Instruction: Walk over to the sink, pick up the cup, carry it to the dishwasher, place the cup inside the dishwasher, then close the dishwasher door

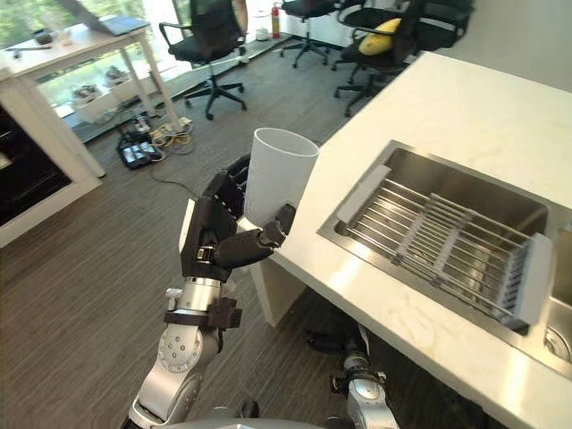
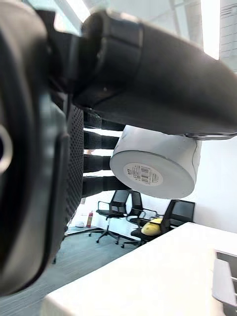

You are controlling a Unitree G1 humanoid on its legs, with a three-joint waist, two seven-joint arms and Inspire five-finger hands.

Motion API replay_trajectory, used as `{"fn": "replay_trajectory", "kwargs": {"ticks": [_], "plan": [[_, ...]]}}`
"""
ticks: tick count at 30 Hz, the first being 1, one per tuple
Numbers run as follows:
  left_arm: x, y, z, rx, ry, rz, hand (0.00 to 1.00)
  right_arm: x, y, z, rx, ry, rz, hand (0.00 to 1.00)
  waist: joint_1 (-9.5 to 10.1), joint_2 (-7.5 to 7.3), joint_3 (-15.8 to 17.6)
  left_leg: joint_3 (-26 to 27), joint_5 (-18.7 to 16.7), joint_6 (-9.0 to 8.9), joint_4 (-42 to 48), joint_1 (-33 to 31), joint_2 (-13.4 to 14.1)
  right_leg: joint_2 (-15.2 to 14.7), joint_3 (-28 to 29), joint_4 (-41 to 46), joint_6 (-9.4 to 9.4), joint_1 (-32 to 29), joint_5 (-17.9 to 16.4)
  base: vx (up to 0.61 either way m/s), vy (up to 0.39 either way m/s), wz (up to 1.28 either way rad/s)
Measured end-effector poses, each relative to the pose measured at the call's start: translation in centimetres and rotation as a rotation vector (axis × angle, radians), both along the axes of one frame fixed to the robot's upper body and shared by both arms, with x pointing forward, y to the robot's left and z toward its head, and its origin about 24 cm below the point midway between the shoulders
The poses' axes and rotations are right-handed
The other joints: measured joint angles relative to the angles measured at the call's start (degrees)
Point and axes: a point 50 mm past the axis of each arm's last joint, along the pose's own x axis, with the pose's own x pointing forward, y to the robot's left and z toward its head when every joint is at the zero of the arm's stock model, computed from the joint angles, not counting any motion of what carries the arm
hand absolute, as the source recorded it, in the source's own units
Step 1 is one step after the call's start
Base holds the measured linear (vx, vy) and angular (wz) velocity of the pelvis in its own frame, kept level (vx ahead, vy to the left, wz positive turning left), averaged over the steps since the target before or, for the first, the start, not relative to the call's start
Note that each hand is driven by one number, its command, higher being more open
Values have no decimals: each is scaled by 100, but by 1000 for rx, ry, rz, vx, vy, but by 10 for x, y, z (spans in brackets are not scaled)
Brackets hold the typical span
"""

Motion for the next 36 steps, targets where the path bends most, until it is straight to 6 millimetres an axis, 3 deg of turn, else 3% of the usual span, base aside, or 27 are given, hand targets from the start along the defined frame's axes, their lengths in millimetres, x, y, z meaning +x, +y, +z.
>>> {"fn": "replay_trajectory", "kwargs": {"ticks": [2, 3, 4, 6, 7, 8, 11, 13, 15, 16, 17, 18, 20, 22, 23, 25, 26, 27, 30, 36], "plan": [[-1, 0, -1, -10, 7, 1, 30, 4, 3, 2, 6, -16, -3, 90, 20, -5, 7, 758, 302, 83, -270, -129, 68, -84, -309, -127, -25, 186, -15, -93, 8, 125], [-1, 0, 0, -17, 4, 0, 30, 7, 4, 4, 7, -24, -1, 90, 64, 1, 5, 1325, 251, 297, -346, -193, 227, -79, -501, -175, -23, 207, -14, -126, 27, 114], [-1, -1, 0, -30, 8, 0, 30, 10, 6, 6, 9, -39, -3, 90, 97, -1, 7, 2321, 88, 319, -195, -289, 555, -95, -727, -233, -11, 273, 6, -94, 5, 98], [-1, -3, 0, -49, 10, -9, 30, 13, 6, 10, 8, -62, -8, 90, 31, 27, -9, 3460, 59, 332, 4, -322, 973, -133, -1150, -249, -5, 384, 2, -48, 33, 114], [-1, -4, 1, -58, 8, -15, 30, 16, 6, 13, 5, -77, -8, 90, 12, 74, -36, 3680, 220, 384, 14, -340, 1032, -161, -1259, -222, -2, 395, -1, -9, 93, 97], [-1, -4, 1, -60, 7, -17, 30, 18, 6, 15, 5, -86, -8, 90, 24, 104, -53, 3639, 416, 368, -36, -369, 1006, -170, -1256, -217, 5, 391, -8, -2, 126, 58], [-1, -1, 0, -66, 13, -13, 30, 33, 16, 23, 26, -130, 2, 90, 44, 15, -10, 3549, 441, 463, -235, -359, 607, -487, -1259, -75, 13, 340, -185, 0, 149, 36], [-2, -2, 2, -75, 5, -26, 30, 40, 21, 28, 34, -151, 14, 90, 31, -62, 43, 3448, 243, 624, -150, -286, 246, -983, -1308, 666, -71, 240, -435, 75, 230, 44], [-3, -5, 4, -72, -3, -50, 30, 40, 21, 28, 27, -151, 27, 90, -29, -82, 56, 3285, 116, 723, -5, -291, 137, -1191, -1061, 1399, -136, 49, -382, 133, 191, 68], [-4, -9, 4, -58, -10, -83, 30, 40, 22, 27, 22, -141, 36, 90, -121, -55, 43, 2978, 47, 774, 67, -193, 32, -1235, -463, 2293, -390, -256, -110, 185, 180, 89], [-4, -9, 4, -53, -12, -91, 30, 39, 23, 26, 21, -140, 38, 90, -155, -58, 49, 2869, 45, 839, 25, -134, 14, -1222, -231, 2586, -413, -366, -12, 240, 178, 113], [-5, -9, 4, -48, -12, -97, 30, 39, 24, 26, 23, -139, 46, 90, -241, -83, 44, 2621, 22, 860, -60, -40, -16, -957, 324, 2821, -314, -547, -382, 174, 60, 76], [-4, -7, 3, -46, -9, -85, 30, 38, 27, 26, 30, -138, 62, 90, -250, -79, 47, 2358, 53, 797, -248, 133, -56, -553, 835, 2691, -323, -834, -817, 205, 58, 81], [-4, -8, 1, -31, -5, -98, 30, 34, 28, 24, 36, -128, 70, 90, -283, -74, 50, 2062, 56, 794, -331, 284, -107, -207, 1155, 2382, -293, -1082, -950, 212, 15, 99], [-4, -11, -2, -19, 7, -117, 30, 27, 27, 22, 41, -121, 62, 90, -341, -77, 48, 1740, 31, 752, -272, 409, -172, 90, 1554, 2039, -259, -1228, -940, 229, -42, 107], [-4, -14, -5, -20, 22, -134, 30, 22, 26, 24, 47, -128, 54, 90, -342, -103, 36, 1577, -8, 692, -248, 507, -252, 165, 1691, 1751, -181, -1262, -860, 244, -84, 95], [-5, -14, -7, -8, 25, -151, 30, 20, 28, 26, 58, -140, 50, 90, -331, -264, -12, 1538, -86, 616, -204, 584, -409, 107, 1701, 1244, -194, -1253, -118, 211, -116, 88], [-5, -15, -8, -6, 29, -157, 30, 20, 27, 28, 60, -149, 54, 90, -337, -259, -37, 1431, -210, 603, -108, 583, -424, 71, 1684, 1182, 110, -1153, -188, 217, -136, 72], [-9, -18, -12, -9, 47, -181, 30, 17, 20, 29, 43, -157, 59, 90, -141, 5, -192, 1380, -449, 417, 60, 529, -18, 410, 1486, 543, -62, -755, -4, 176, -156, 12], [-11, -18, -15, -15, 58, -210, 30, 13, 1, 27, 15, -146, 12, 90, -208, 10, -270, 1232, -361, 285, -237, 686, 150, 572, 1228, -102, -179, -337, 159, 136, -88, 15]]}}
